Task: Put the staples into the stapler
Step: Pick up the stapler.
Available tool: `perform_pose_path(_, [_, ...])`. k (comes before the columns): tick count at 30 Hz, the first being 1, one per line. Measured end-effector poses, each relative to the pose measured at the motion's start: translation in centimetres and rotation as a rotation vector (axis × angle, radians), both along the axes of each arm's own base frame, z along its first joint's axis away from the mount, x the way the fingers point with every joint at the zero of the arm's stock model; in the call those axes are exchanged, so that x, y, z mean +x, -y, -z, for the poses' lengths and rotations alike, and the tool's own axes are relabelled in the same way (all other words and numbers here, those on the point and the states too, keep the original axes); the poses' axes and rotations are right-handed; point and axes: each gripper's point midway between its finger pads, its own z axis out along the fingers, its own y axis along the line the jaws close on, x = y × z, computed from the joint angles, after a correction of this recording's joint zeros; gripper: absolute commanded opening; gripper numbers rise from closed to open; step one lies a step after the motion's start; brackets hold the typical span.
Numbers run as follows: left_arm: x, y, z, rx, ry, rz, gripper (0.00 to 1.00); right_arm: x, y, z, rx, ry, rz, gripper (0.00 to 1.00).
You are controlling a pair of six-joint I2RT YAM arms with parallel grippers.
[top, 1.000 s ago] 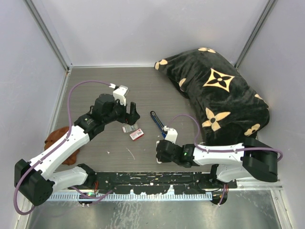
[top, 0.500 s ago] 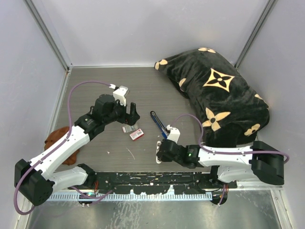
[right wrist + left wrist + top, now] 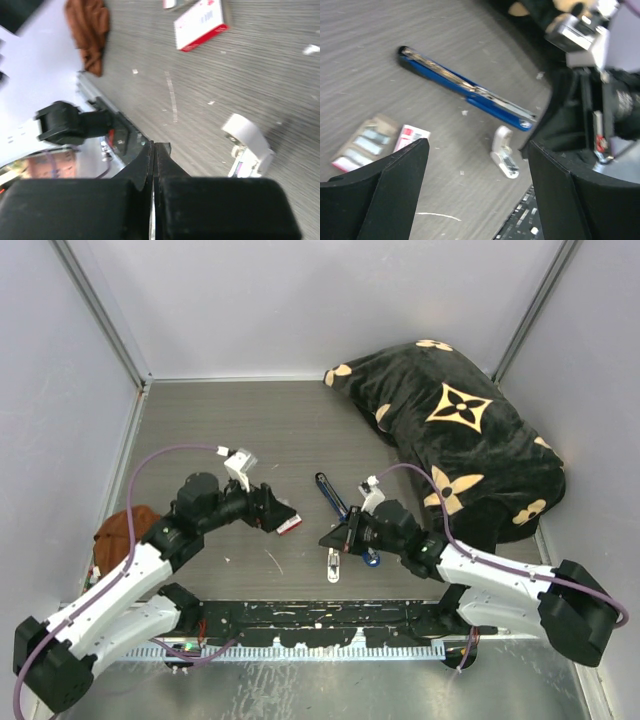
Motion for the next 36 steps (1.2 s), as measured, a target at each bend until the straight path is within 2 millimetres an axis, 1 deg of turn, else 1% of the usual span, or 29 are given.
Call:
perform_pose_path(1, [-0.7, 0.2, -0.1, -0.036, 0.003, 0.025, 0.82, 0.1, -0.2, -0.8, 0.043, -0.001, -0.023, 0.01])
perform_pose_path(2, [-2.0, 0.6, -0.1, -0.091, 0.006, 0.069, 0.81, 0.2, -0.3, -1.6, 0.084, -0.002, -0.048, 0.01])
perform_pose_path(4, [-3.1, 0.9, -0.4, -0.141, 0.011, 0.115, 0.80, 0.3, -0.6, -3.2, 0.156, 0.000, -0.092, 0.01])
perform_pose_path(7, [-5.2, 1.4, -1.7, -0.224, 0.033, 0.204, 0.79, 0.0, -0.8, -5.6, 0.260, -0.005, -0.164, 0.01])
perform_pose_path(11, [-7.2, 2.0, -4.4, -0.309, 0.076, 0.307, 0.77, -1.5, -1.3, -8.9, 0.378, -0.014, -0.277, 0.01])
perform_pose_path(14, [-8.7, 2.5, -5.7, -0.354, 0.065, 0.398, 0.78, -2.7, -1.7, -12.0, 0.474, -0.004, -0.356, 0.01])
perform_pose_path(17, [-9.8, 3.1, -6.8, -0.377, 0.052, 0.474, 0.77, -3.7, -1.8, -15.0, 0.580, 0.010, -0.430, 0.01])
perform_pose_path(18, [-10.1, 3.3, -7.1, -0.381, 0.045, 0.500, 0.76, -3.8, -1.7, -15.1, 0.584, 0.011, -0.433, 0.01])
perform_pose_path(20, [-10.9, 3.7, -7.6, -0.391, 0.025, 0.553, 0.74, -4.2, -1.7, -16.1, 0.626, 0.004, -0.463, 0.00])
perform_pose_path(23, [-12.1, 4.6, -8.4, -0.400, -0.006, 0.640, 0.75, -4.5, -1.8, -17.1, 0.671, -0.006, -0.494, 0.01])
perform_pose_path(29, [-14.6, 6.0, -8.8, -0.398, -0.069, 0.789, 0.76, -5.0, -1.6, -18.5, 0.734, -0.010, -0.530, 0.01])
perform_pose_path(33, [-15.4, 6.3, -8.8, -0.397, -0.093, 0.830, 0.77, -5.3, -1.4, -19.1, 0.755, -0.003, -0.547, 0.01])
perform_pose_path(36, [-15.4, 6.4, -9.1, -0.409, -0.091, 0.831, 0.73, -5.4, -1.3, -19.3, 0.761, -0.002, -0.552, 0.01])
